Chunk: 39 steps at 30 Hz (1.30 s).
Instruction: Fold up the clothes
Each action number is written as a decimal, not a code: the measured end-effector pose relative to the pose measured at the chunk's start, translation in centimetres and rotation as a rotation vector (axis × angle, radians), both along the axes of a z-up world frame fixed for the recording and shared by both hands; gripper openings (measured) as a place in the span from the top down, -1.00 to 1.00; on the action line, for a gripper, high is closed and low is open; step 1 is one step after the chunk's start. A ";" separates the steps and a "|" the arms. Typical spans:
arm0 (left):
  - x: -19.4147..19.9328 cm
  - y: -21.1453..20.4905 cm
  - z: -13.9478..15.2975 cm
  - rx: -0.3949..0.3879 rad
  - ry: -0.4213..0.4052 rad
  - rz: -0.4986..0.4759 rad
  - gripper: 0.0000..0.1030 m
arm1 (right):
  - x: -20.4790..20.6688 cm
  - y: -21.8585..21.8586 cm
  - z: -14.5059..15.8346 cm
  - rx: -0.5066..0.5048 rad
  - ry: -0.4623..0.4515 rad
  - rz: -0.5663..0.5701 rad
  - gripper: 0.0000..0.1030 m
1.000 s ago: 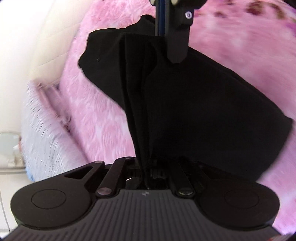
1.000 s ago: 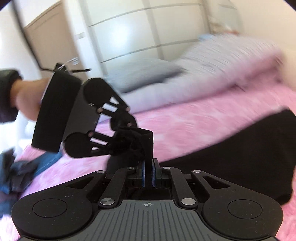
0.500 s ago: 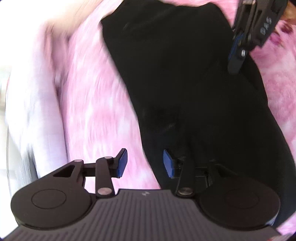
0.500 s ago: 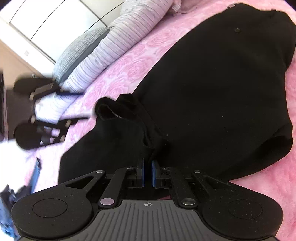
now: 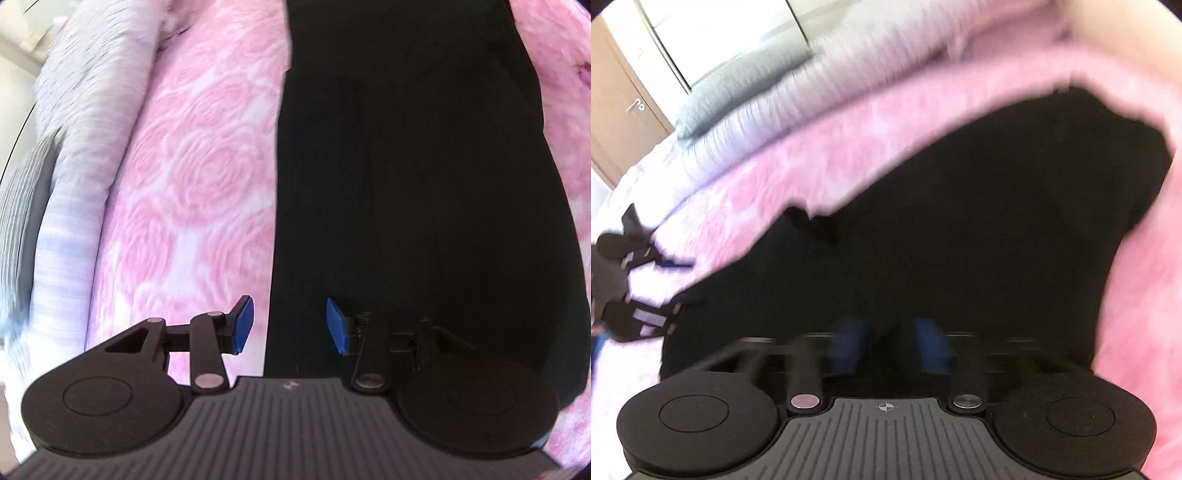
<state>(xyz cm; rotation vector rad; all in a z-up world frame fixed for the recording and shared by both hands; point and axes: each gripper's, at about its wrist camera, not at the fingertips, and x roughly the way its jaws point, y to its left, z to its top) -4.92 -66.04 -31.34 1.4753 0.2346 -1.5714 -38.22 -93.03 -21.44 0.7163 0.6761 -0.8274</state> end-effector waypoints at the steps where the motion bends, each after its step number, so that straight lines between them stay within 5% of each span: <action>1: 0.2 0.6 0.1 -0.007 0.019 0.039 0.22 | 0.3 -0.6 0.5 -0.010 -0.008 0.036 -0.54; 7: 3.8 2.2 -0.4 -0.007 0.135 0.254 0.22 | 3.3 -6.2 -1.4 0.052 -0.019 0.256 -0.54; 13: 6.2 1.4 -1.6 -0.001 0.214 0.349 0.08 | 4.7 -10.4 -4.6 0.080 0.017 0.315 -0.52; 14: 6.2 1.7 -1.5 0.003 0.219 0.354 0.07 | 5.9 -10.9 -5.6 0.086 0.010 0.315 -0.39; 15: 6.1 2.2 -1.2 0.002 0.220 0.355 0.07 | 6.8 -11.5 -6.4 0.091 0.005 0.312 0.14; 18: 5.7 2.9 -0.7 -0.006 0.220 0.349 0.09 | 7.7 -12.8 -7.2 0.101 0.013 0.277 1.00; 24: 5.1 1.5 -1.2 -0.026 0.240 0.347 0.09 | 7.4 -14.8 -5.8 0.021 0.021 0.278 1.00; 26: 5.2 0.9 -1.2 -0.040 0.254 0.405 0.08 | 6.6 -15.5 -6.2 0.048 0.014 0.240 1.00; 31: 4.5 -0.3 0.3 -0.065 0.299 0.356 0.14 | 5.3 -13.9 -5.3 0.093 -0.028 0.228 0.90; 32: 4.3 -0.8 0.7 -0.067 0.320 0.346 0.14 | 5.1 -13.0 -4.8 0.096 -0.034 0.232 0.76; 34: 3.8 -2.0 1.2 -0.072 0.359 0.315 0.14 | 4.5 -10.7 -4.2 0.111 -0.040 0.210 0.20; 35: 3.5 -2.7 1.3 -0.073 0.379 0.296 0.14 | 4.0 -9.7 -4.0 0.122 -0.044 0.194 -0.31; 39: 1.5 -5.6 1.2 -0.064 0.424 0.214 0.14 | 1.7 -6.3 -3.9 0.204 -0.076 0.111 -0.41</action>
